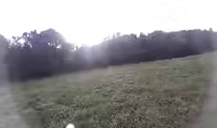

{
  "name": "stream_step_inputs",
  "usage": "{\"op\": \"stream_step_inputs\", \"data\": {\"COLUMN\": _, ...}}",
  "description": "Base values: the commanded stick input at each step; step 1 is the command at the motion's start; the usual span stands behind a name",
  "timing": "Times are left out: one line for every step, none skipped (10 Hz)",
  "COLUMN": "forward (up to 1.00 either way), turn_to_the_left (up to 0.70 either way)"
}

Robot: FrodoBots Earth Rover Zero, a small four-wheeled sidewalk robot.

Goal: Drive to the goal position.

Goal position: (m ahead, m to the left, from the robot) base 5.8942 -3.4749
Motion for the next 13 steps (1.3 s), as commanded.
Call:
{"op": "stream_step_inputs", "data": {"forward": 0.70, "turn_to_the_left": 0.00}}
{"op": "stream_step_inputs", "data": {"forward": 0.70, "turn_to_the_left": 0.00}}
{"op": "stream_step_inputs", "data": {"forward": 0.70, "turn_to_the_left": 0.00}}
{"op": "stream_step_inputs", "data": {"forward": 0.70, "turn_to_the_left": 0.00}}
{"op": "stream_step_inputs", "data": {"forward": 0.70, "turn_to_the_left": 0.00}}
{"op": "stream_step_inputs", "data": {"forward": 0.70, "turn_to_the_left": 0.00}}
{"op": "stream_step_inputs", "data": {"forward": 0.70, "turn_to_the_left": 0.00}}
{"op": "stream_step_inputs", "data": {"forward": 0.70, "turn_to_the_left": 0.00}}
{"op": "stream_step_inputs", "data": {"forward": 0.70, "turn_to_the_left": 0.00}}
{"op": "stream_step_inputs", "data": {"forward": 0.70, "turn_to_the_left": 0.00}}
{"op": "stream_step_inputs", "data": {"forward": 0.70, "turn_to_the_left": 0.00}}
{"op": "stream_step_inputs", "data": {"forward": 0.70, "turn_to_the_left": 0.00}}
{"op": "stream_step_inputs", "data": {"forward": 0.70, "turn_to_the_left": 0.00}}
